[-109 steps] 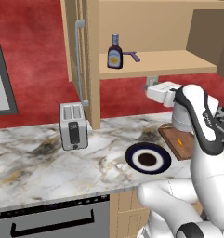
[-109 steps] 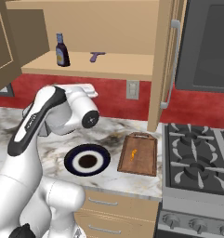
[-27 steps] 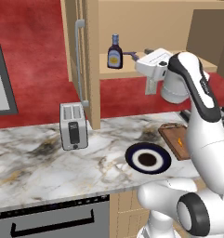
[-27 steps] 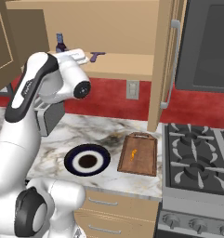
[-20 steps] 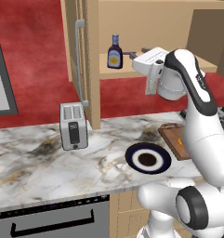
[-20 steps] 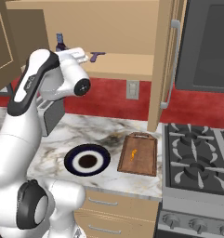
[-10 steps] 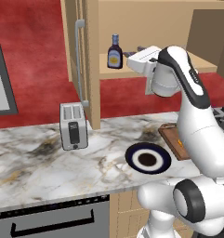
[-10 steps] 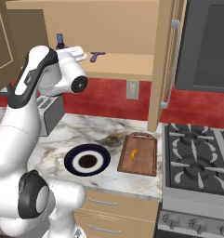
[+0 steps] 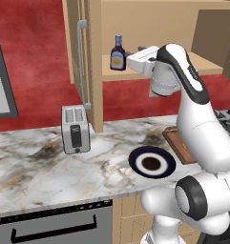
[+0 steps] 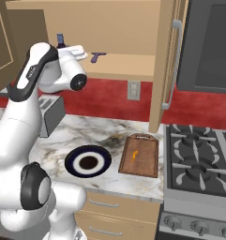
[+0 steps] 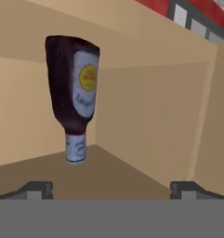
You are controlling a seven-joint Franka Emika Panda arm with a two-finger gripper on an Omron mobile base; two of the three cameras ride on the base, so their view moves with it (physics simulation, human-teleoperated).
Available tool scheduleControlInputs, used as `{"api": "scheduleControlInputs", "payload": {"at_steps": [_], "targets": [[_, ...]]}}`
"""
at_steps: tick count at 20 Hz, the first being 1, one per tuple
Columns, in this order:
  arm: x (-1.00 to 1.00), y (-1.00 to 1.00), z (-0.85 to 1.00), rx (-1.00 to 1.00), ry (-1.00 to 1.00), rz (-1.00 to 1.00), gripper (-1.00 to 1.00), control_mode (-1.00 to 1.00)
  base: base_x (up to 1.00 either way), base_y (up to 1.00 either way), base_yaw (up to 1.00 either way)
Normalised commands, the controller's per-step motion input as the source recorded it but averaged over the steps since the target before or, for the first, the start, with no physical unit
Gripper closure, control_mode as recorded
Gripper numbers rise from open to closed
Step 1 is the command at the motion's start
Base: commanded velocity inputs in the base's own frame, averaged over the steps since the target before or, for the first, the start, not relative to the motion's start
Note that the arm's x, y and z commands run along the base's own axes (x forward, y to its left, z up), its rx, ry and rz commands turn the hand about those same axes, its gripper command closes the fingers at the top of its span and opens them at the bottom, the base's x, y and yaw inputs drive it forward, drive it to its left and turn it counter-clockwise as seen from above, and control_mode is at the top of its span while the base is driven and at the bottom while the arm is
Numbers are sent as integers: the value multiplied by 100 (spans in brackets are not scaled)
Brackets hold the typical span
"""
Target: Pick the shrimp from the plate and place it on the cutting board. Then pick the condiment bottle from the cabinet and place it next to the cutting board.
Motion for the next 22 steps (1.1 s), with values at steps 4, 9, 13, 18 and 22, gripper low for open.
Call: {"api": "scheduleControlInputs", "payload": {"at_steps": [4, 9, 13, 18, 22], "targets": [[21, 0, 0, 0, 1, 0, -100, -100, 0, 0, 0], [19, 0, 0, 0, 0, 0, -100, -100, 0, 0, 0], [18, 4, 0, 0, 0, 0, -100, -100, 0, 0, 0], [13, 10, 0, 0, 0, 0, -100, -100, 0, 0, 0], [10, 13, 0, 0, 0, 0, -100, -100, 0, 0, 0]]}}
